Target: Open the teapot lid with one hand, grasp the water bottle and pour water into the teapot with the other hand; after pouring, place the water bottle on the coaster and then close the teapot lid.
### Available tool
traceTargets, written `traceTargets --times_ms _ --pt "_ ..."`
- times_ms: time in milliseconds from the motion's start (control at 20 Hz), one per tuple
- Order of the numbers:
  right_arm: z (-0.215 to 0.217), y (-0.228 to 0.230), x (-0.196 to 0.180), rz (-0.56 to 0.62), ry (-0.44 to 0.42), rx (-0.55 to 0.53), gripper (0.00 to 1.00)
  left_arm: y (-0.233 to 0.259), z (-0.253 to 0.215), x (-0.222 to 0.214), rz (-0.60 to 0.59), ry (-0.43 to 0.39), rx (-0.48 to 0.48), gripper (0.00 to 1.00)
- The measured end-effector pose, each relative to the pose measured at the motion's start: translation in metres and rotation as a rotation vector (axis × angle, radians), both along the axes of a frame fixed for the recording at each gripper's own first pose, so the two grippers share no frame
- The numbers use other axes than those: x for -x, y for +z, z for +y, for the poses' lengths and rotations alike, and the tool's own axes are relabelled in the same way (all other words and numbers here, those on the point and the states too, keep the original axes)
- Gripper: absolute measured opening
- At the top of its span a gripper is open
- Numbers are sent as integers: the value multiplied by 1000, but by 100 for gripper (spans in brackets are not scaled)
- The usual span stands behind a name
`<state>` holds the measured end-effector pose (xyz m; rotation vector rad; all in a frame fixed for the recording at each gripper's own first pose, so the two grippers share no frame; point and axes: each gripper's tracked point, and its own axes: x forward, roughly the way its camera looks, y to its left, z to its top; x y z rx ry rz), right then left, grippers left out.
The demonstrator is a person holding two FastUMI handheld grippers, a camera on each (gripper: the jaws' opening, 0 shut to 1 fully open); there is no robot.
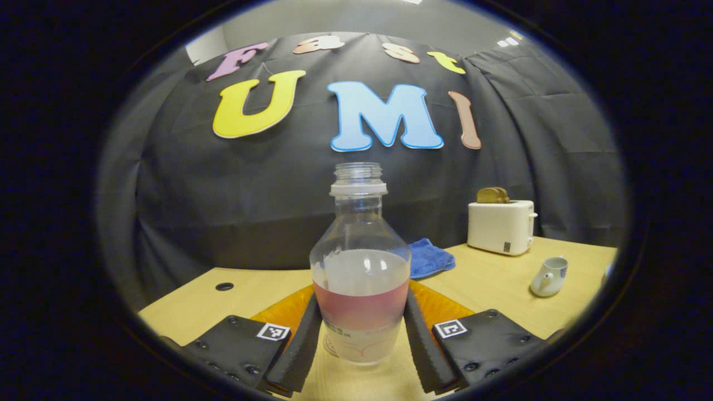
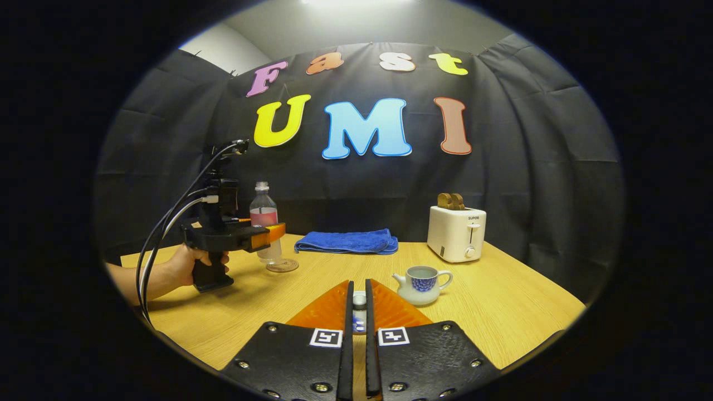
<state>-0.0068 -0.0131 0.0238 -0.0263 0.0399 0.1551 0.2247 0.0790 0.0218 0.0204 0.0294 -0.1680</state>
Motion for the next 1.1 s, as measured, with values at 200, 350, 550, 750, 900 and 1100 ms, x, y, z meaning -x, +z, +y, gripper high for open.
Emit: traceTargets --times_ms 200,350,550,750,900,1100 --pt "-5 -6 -7 13 -12 -3 9 -11 7 -29 28 9 35 86" --pt "-11 -8 -9 22 -24 -9 9 -26 3 -47 57 10 10 86" --pt "-18 -11 -11 26 -38 -14 9 -42 3 -65 82 35 -40 85" --pt "-20 -12 -12 32 -42 -19 9 -43 3 -63 92 34 -25 86" --pt "-17 -12 -11 30 -35 -19 9 -44 3 -62 99 34 -18 86" --pt "-17 -11 -9 30 -33 -20 9 -50 8 -60 107 54 -40 91"
